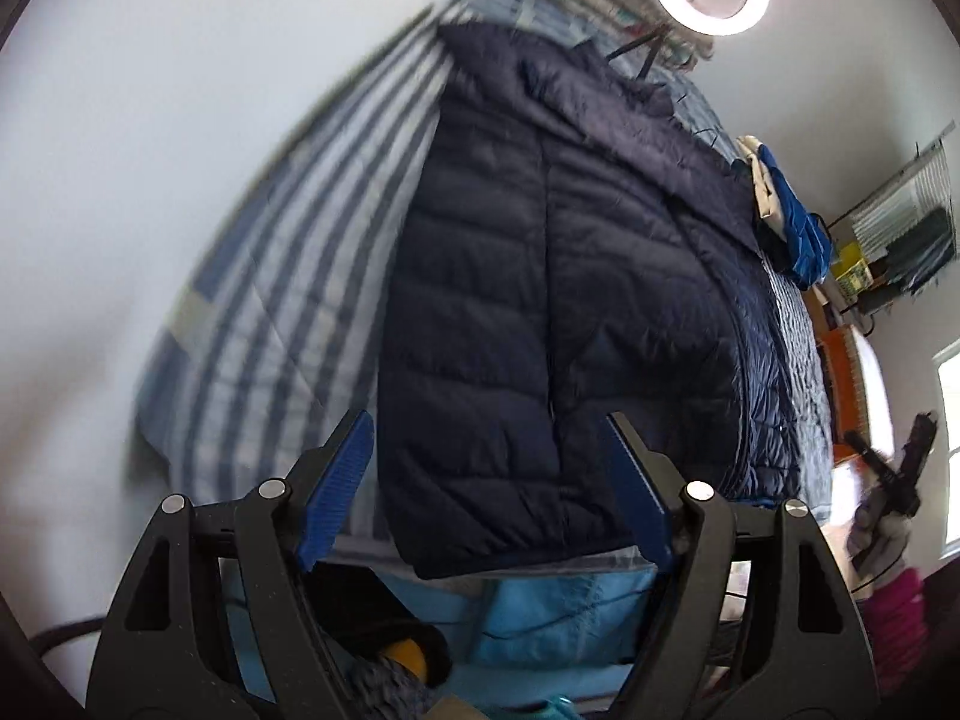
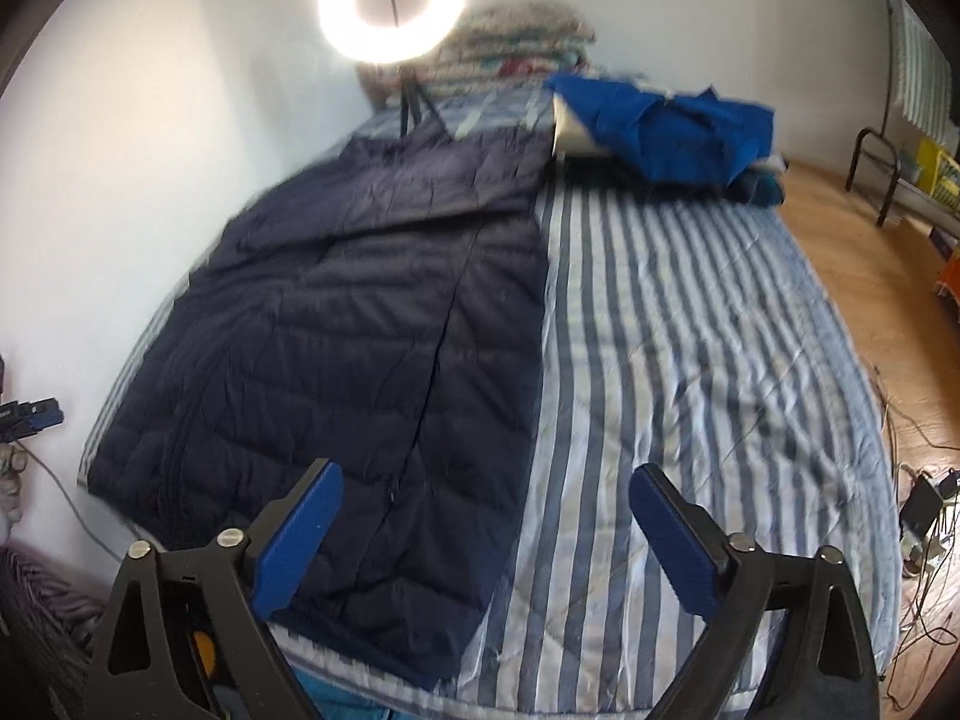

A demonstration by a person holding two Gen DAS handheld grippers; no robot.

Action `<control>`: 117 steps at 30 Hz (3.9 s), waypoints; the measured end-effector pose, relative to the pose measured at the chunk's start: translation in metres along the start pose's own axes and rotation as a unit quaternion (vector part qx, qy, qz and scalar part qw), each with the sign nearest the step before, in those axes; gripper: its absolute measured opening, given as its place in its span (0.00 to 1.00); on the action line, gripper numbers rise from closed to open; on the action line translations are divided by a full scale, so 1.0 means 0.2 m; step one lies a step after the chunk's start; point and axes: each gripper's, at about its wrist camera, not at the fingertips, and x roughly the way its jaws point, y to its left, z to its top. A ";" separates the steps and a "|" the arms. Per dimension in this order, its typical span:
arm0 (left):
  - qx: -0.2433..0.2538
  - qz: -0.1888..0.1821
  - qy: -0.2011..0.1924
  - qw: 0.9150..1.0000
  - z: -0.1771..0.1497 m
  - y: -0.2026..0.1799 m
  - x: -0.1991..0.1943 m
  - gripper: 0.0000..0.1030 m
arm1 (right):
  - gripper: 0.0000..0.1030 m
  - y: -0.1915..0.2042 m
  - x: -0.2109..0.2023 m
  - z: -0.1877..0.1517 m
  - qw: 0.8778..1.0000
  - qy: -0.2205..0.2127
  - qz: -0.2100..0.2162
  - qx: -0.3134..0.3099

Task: Fold large clothes
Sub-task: 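Grasp the jacket hem with the left tool while the right tool grasps it too, then lift the held hem with both tools and fold it toward the collar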

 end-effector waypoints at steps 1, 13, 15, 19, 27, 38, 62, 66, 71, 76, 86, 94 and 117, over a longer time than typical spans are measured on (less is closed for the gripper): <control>-0.017 -0.007 0.014 1.000 -0.01 0.03 0.05 0.77 | 0.90 0.00 0.02 -0.02 1.000 0.009 0.002 0.001; -0.080 -0.014 0.079 0.994 -0.10 0.18 0.25 0.72 | 0.76 -0.20 0.19 -0.20 0.986 0.113 0.067 0.098; -0.086 -0.019 0.082 0.993 -0.11 0.20 0.26 0.72 | 0.76 -0.19 0.20 -0.21 0.984 0.120 0.079 0.102; -0.098 -0.027 0.085 0.991 -0.11 0.21 0.28 0.72 | 0.73 -0.17 0.23 -0.22 0.980 0.134 0.095 0.109; -0.081 -0.026 0.092 0.992 -0.11 0.17 0.30 0.63 | 0.65 -0.09 0.33 -0.26 0.972 0.169 0.124 0.104; -0.050 -0.027 0.085 0.995 -0.11 0.09 0.30 0.09 | 0.28 0.03 0.37 -0.22 0.971 0.180 0.138 0.076; 0.005 -0.071 -0.118 0.990 0.47 -0.32 -0.25 0.04 | 0.01 -0.05 -0.14 0.43 0.983 -0.050 0.155 0.089; 0.002 -0.065 -0.132 0.989 0.60 -0.35 -0.21 0.04 | 0.01 -0.05 -0.09 0.57 0.983 -0.063 0.145 0.089; -0.005 -0.059 -0.136 0.989 0.77 -0.38 -0.11 0.04 | 0.01 -0.03 0.02 0.72 0.988 -0.066 0.120 0.076; -0.018 -0.051 -0.130 0.990 0.96 -0.38 0.07 0.04 | 0.01 -0.07 0.18 0.88 0.989 -0.061 0.104 0.087; -0.037 -0.019 -0.105 0.994 1.24 -0.34 0.50 0.04 | 0.01 -0.11 0.65 1.13 0.994 -0.024 0.058 0.089; -0.058 0.008 -0.071 0.996 1.32 -0.23 0.84 0.04 | 0.01 -0.15 0.95 1.17 0.996 0.005 0.032 0.086; 0.017 0.016 -0.121 0.992 1.42 -0.19 0.58 0.65 | 0.50 -0.33 0.78 1.11 0.994 -0.049 0.054 0.086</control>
